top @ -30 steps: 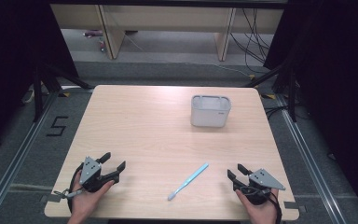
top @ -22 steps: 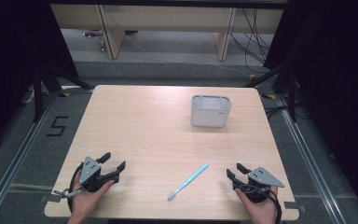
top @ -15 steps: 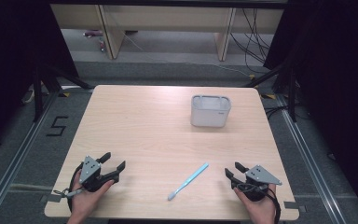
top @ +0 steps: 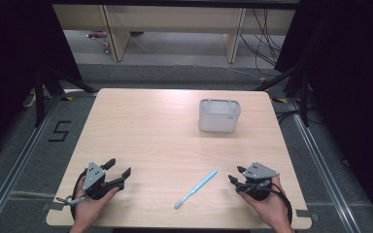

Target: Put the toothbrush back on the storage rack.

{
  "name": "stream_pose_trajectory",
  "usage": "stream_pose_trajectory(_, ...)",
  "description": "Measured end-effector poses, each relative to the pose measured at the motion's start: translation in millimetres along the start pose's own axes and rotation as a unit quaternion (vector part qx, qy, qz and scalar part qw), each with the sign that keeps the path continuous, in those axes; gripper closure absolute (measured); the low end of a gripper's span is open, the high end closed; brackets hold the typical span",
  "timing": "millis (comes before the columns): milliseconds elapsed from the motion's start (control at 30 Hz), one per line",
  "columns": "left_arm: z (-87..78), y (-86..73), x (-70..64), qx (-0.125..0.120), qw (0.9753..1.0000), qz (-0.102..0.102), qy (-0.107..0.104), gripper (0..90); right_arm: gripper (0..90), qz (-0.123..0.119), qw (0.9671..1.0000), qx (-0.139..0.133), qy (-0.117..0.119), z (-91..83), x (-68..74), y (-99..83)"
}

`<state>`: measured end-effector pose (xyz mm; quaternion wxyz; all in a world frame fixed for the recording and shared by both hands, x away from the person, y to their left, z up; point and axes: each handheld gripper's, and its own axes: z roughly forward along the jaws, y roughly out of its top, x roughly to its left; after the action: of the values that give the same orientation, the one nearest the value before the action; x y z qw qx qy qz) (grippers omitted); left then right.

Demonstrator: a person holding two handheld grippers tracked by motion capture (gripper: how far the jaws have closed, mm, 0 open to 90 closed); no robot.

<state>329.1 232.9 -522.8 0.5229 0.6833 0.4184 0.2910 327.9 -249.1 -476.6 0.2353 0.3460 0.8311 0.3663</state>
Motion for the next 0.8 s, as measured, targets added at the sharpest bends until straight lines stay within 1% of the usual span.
stream_pose_trajectory(33,0.0,0.0,0.0,0.000,1.0000,0.000,0.000,28.8,52.7,0.000,1.0000,0.000,0.000,0.0,0.0,0.0)
stream_pose_trajectory(67,0.9,-0.3,-0.1,-0.005,1.0000,-0.001,0.000,28.8,52.7,-0.011,0.9995,0.027,0.009,2.7,0.2,3.9)
stream_pose_trajectory(100,0.7,-0.3,0.1,-0.005,1.0000,-0.001,-0.002,28.8,52.6,-0.026,0.9989,0.037,0.013,4.0,-1.2,5.7)
stream_pose_trajectory(133,-0.1,0.1,-0.1,0.001,1.0000,0.001,0.000,28.8,52.4,-0.029,0.9977,0.058,0.019,5.3,-0.2,7.9)
stream_pose_trajectory(167,0.0,0.1,-0.1,0.001,1.0000,0.000,0.000,28.8,52.3,-0.031,0.9967,0.072,0.022,5.6,0.7,9.9)
stream_pose_trajectory(200,-0.1,0.1,-0.1,0.001,1.0000,0.001,-0.001,28.8,52.1,-0.038,0.9957,0.081,0.026,6.0,0.0,11.6)
stream_pose_trajectory(233,-0.1,0.1,-0.1,0.001,1.0000,0.001,-0.001,28.8,51.5,-0.043,0.9940,0.096,0.031,6.9,0.2,13.6)
stream_pose_trajectory(300,0.1,0.2,-0.3,0.002,1.0000,0.001,-0.001,28.9,51.1,-0.058,0.9891,0.127,0.046,9.1,2.2,16.6)
stream_pose_trajectory(333,0.1,0.2,-0.3,0.002,1.0000,0.001,-0.001,28.9,50.2,-0.068,0.9857,0.145,0.052,10.8,2.8,18.4)
stream_pose_trajectory(367,0.2,0.2,-0.3,0.003,1.0000,0.002,-0.002,28.9,49.5,-0.085,0.9800,0.166,0.069,11.0,2.6,20.7)
stream_pose_trajectory(400,0.2,0.2,-0.3,0.003,1.0000,0.002,-0.002,28.9,49.4,-0.095,0.9762,0.179,0.077,11.6,3.6,21.8)
stream_pose_trajectory(433,0.1,0.2,-0.3,0.003,1.0000,0.003,-0.002,28.9,49.4,-0.110,0.9699,0.199,0.087,12.9,4.4,24.2)
stream_pose_trajectory(467,0.2,0.2,-0.3,0.003,1.0000,0.002,-0.002,28.9,49.1,-0.114,0.9657,0.214,0.094,12.9,5.5,25.9)
stream_pose_trajectory(500,0.2,0.2,-0.3,0.003,1.0000,0.002,-0.002,28.9,48.8,-0.128,0.9600,0.226,0.106,13.9,6.2,27.8)
stream_pose_trajectory(533,0.2,0.2,-0.3,0.003,1.0000,0.002,-0.002,28.9,48.7,-0.140,0.9553,0.233,0.116,14.6,6.5,30.4)
stream_pose_trajectory(567,0.2,0.2,-0.3,0.003,1.0000,0.002,-0.002,28.9,48.7,-0.140,0.9553,0.233,0.116,14.6,6.5,30.4)
stream_pose_trajectory(600,0.3,0.2,-0.3,0.003,1.0000,0.002,-0.003,28.9,46.0,-0.169,0.9432,0.251,0.137,16.2,7.2,36.5)
stream_pose_trajectory(633,0.3,0.3,-0.3,0.003,1.0000,0.003,-0.003,28.9,44.9,-0.184,0.9358,0.264,0.143,17.2,8.0,39.0)
stream_pose_trajectory(667,0.3,0.2,-0.3,0.003,1.0000,0.002,-0.003,29.0,44.9,-0.184,0.9358,0.264,0.143,17.2,8.0,39.0)
stream_pose_trajectory(700,0.3,0.3,-0.4,0.003,1.0000,0.003,-0.003,29.0,44.3,-0.199,0.9292,0.274,0.149,18.1,8.6,41.3)
stream_pose_trajectory(767,0.3,0.3,-0.3,0.003,1.0000,0.003,-0.003,29.0,44.0,-0.217,0.9176,0.293,0.157,20.5,10.5,44.9)
stream_pose_trajectory(800,0.4,0.2,-0.3,0.003,1.0000,0.003,-0.003,29.0,44.2,-0.228,0.9137,0.300,0.152,21.5,10.7,46.4)
